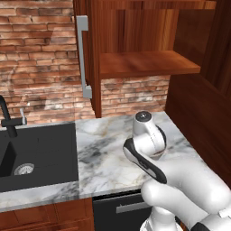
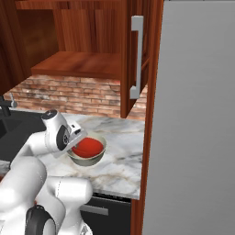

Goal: Pick up the bowls on the counter and stack them on top of one another in the open cabinet. Place the smaller bowl on top of the larger bowl.

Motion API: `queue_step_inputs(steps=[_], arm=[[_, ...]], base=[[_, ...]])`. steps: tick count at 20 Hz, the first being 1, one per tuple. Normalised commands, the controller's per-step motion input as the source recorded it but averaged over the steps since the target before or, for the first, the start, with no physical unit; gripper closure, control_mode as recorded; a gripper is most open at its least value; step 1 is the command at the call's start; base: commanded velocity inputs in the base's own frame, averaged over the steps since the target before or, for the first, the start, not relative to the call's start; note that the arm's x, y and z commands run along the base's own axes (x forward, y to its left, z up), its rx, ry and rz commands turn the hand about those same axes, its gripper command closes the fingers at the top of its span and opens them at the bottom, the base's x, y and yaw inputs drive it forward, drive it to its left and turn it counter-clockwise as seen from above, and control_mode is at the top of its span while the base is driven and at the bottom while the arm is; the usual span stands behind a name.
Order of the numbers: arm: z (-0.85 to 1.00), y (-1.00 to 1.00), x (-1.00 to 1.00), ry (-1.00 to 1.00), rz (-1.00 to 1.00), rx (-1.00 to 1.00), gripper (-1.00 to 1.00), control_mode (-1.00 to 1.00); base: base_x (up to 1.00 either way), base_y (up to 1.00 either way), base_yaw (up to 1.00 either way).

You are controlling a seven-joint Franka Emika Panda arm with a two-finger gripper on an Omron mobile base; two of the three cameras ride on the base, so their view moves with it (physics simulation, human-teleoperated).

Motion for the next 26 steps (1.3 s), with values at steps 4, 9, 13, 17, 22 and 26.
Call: queue_step_inputs(steps=[4,9,13,17,22,26], arm=[[-0.11,0.0,0.12,0.0,0.0,0.0,1.0,-1.0],[-0.08,0.0,0.11,0.0,0.0,0.0,-1.0,-1.0],[-0.04,0.0,0.05,0.0,0.0,0.0,-1.0,-1.0],[0.01,0.0,0.0,-0.01,0.0,0.0,-1.0,-1.0],[0.14,0.0,-0.01,-0.01,0.0,0.01,-1.0,-1.0],[0.19,-0.04,0.0,0.0,0.0,0.05,-1.0,-1.0]], base=[[0.0,0.0,0.0],[0.0,0.0,0.0],[0.0,0.0,0.0],[0.0,0.0,0.0],[0.0,0.0,0.0],[0.0,0.0,0.0]])
